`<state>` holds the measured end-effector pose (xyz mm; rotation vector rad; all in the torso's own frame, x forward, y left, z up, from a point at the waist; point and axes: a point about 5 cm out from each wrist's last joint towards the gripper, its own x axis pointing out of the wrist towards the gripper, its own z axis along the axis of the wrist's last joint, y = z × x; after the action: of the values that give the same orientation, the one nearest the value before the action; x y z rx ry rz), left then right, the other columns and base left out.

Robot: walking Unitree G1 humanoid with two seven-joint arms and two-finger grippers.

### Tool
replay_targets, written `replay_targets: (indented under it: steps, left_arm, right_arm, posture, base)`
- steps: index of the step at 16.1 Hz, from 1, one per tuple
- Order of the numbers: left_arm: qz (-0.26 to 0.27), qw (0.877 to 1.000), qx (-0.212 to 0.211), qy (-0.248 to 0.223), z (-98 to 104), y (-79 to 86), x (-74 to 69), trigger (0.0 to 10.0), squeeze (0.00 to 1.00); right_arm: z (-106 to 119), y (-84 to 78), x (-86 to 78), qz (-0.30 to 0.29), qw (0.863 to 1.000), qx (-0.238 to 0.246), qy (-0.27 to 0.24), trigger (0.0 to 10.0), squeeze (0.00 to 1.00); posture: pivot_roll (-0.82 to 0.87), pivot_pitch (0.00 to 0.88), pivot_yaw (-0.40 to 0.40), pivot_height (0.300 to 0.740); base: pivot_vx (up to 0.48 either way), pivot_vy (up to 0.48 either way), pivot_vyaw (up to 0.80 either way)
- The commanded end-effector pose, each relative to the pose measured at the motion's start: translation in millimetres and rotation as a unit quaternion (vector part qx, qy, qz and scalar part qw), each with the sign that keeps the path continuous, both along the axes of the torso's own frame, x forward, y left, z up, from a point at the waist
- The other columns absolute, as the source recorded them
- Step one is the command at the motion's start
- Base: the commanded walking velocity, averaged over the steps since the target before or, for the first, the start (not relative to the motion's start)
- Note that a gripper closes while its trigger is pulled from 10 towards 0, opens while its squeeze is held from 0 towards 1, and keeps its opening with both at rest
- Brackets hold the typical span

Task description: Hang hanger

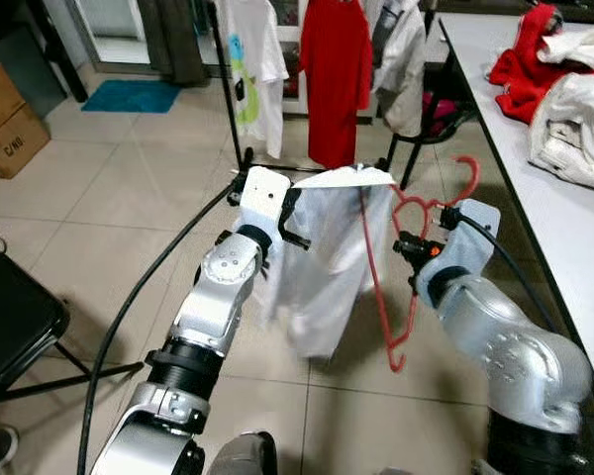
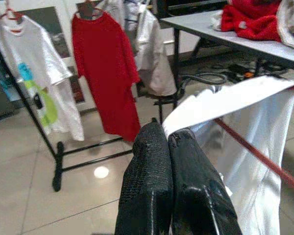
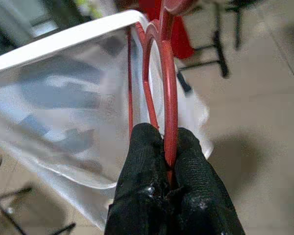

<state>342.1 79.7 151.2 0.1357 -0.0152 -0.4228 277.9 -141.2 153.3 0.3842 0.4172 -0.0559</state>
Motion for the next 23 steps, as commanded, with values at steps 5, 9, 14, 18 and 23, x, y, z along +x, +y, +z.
replay_targets:
  steps: [5,9,14,18,23]
  left_arm:
    - [-0.051,0.998,-0.014,0.024,-3.8,-18.7,-11.8,0.0,0.00]
    - [-0.071,0.997,-0.020,0.032,-4.3,-27.0,-15.6,0.0,0.00]
    - [-0.069,0.997,-0.022,0.032,-1.8,-26.8,-15.3,0.0,0.00]
    - [-0.069,0.997,-0.022,0.032,-1.8,-26.8,-15.3,0.0,0.00]
    - [-0.069,0.997,-0.022,0.032,-1.8,-26.8,-15.3,0.0,0.00]
  right_arm:
    - [-2.8,-2.1,10.6,-0.058,0.997,-0.053,-0.002,10.0,0.00]
    - [10.1,-13.2,22.2,-0.132,0.982,-0.125,-0.057,10.0,0.00]
    - [-2.6,8.4,31.8,-0.046,0.993,-0.109,-0.026,10.0,0.00]
    - [-2.6,8.4,31.8,-0.046,0.993,-0.109,-0.026,10.0,0.00]
    - [-2.6,8.4,31.8,-0.046,0.993,-0.109,-0.026,10.0,0.00]
  posture:
    - [0.01,0.072,0.020,0.740]
    - [0.01,0.065,0.019,0.740]
    - [0.02,0.061,0.010,0.740]
    - [0.02,0.061,0.010,0.740]
    - [0.02,0.061,0.010,0.740]
  base:
    - [0.000,0.000,0.00]
    - [0.000,0.000,0.00]
    - [0.000,0.000,0.00]
    - [0.000,0.000,0.00]
    - [0.000,0.000,0.00]
